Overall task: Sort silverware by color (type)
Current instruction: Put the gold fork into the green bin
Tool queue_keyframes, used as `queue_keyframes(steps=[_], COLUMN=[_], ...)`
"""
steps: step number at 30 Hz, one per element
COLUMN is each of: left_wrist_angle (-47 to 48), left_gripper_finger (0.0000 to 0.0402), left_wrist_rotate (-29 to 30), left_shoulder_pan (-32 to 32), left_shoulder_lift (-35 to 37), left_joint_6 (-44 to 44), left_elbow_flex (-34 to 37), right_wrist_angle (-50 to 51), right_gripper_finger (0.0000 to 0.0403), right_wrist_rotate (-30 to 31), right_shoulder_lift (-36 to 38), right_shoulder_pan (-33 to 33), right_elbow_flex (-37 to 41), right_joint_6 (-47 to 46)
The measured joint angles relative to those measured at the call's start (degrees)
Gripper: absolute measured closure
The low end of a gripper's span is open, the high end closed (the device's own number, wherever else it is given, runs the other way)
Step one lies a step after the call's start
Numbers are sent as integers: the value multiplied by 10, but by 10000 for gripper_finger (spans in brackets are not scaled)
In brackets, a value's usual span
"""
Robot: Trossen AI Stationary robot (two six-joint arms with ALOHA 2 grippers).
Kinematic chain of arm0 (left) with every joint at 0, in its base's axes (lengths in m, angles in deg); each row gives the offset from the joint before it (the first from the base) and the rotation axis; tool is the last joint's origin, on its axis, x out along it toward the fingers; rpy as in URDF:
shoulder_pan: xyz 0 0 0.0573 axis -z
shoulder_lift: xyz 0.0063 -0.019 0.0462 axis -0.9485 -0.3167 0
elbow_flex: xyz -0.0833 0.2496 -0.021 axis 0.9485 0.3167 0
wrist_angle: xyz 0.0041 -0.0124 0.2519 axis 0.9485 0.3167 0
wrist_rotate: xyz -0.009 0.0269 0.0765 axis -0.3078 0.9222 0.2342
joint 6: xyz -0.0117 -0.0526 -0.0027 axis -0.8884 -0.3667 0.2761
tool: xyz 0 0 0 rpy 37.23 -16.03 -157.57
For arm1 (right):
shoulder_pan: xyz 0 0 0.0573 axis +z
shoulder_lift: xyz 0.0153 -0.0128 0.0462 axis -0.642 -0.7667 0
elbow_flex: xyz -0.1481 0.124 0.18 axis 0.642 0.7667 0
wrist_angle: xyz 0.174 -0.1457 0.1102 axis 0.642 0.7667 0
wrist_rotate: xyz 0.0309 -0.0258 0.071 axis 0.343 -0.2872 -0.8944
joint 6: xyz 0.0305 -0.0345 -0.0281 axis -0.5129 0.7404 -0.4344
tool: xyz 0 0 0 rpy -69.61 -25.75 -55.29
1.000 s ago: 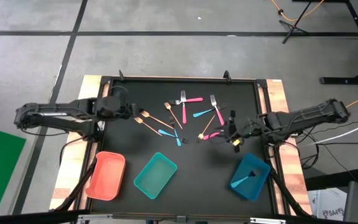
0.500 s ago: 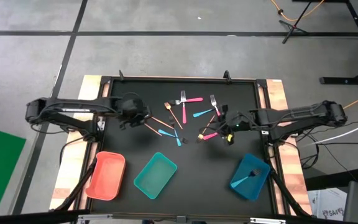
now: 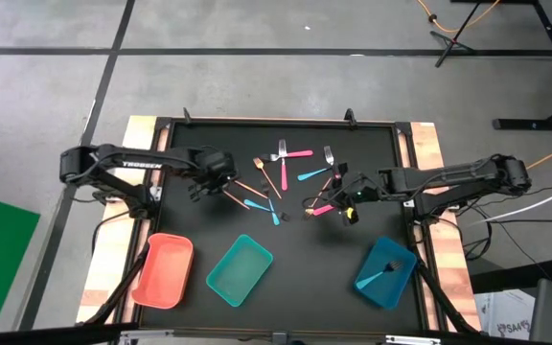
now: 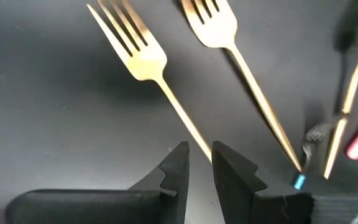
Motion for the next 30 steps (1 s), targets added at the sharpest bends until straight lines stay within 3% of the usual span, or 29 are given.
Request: queue_keyframes(steps=[16, 22, 30], left_wrist_angle=[-37, -38, -37], left_gripper_finger=[339, 339, 339], left_wrist_rotate=[-1, -19, 5], left_shoulder_pan=[-7, -7, -16], left_shoulder_lift=[-74, -87, -87], left_joint_6=[-31, -32, -32], left_elbow_flex=[0, 0, 0], right_wrist_angle=[0, 1, 1], right_gripper_finger=[290, 290, 290], right_wrist_rotate=[1, 2, -2], right_shoulder_lift=[0, 0, 0], right_shoulder_pan=[0, 0, 0], right_elbow_flex=[0, 0, 0], right_joint_6=[0, 0, 0])
